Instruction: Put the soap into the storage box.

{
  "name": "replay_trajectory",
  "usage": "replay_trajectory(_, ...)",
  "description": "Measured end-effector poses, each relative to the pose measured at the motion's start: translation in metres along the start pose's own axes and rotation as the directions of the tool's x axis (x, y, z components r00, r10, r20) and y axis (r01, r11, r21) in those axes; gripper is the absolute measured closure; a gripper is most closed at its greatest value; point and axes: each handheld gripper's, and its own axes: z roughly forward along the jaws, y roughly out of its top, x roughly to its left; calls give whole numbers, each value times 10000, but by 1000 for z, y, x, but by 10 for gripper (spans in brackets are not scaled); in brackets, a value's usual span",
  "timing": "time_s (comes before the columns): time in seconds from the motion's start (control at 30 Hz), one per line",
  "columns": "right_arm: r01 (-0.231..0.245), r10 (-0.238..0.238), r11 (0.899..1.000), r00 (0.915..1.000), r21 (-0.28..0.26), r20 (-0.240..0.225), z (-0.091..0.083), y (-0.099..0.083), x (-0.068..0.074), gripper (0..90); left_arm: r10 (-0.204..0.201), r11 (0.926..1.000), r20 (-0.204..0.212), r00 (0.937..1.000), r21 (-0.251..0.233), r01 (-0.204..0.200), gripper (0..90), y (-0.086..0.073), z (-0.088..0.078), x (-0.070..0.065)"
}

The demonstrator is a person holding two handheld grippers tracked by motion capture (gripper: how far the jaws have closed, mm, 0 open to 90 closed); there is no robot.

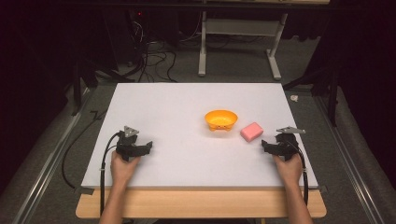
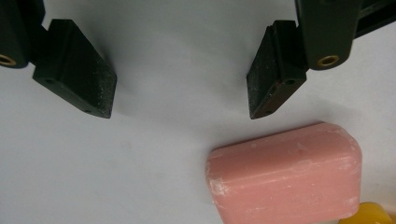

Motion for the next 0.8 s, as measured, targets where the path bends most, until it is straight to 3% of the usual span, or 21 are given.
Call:
replay_trajectory(0.5,-25,26,10000,10000,92,-88,0,1,0,233,-45,10000,-30,10000,-7,45,224,0,0,0)
replay_trajectory(0.6,-22,22,9999,10000,104,-40,0,1,0,216,-44,10000,-25,10000,1,44,224,0,0,0)
replay_trajectory(0.67,79,-76,9999,9997,146,-246,1,2,-1,149,-31,10000,-24,10000,13,31,224,0,0,0)
replay_trajectory(0.8,135,-128,9995,9997,287,-225,1,2,1,146,-30,10000,-27,10000,11,30,224,0,0,0)
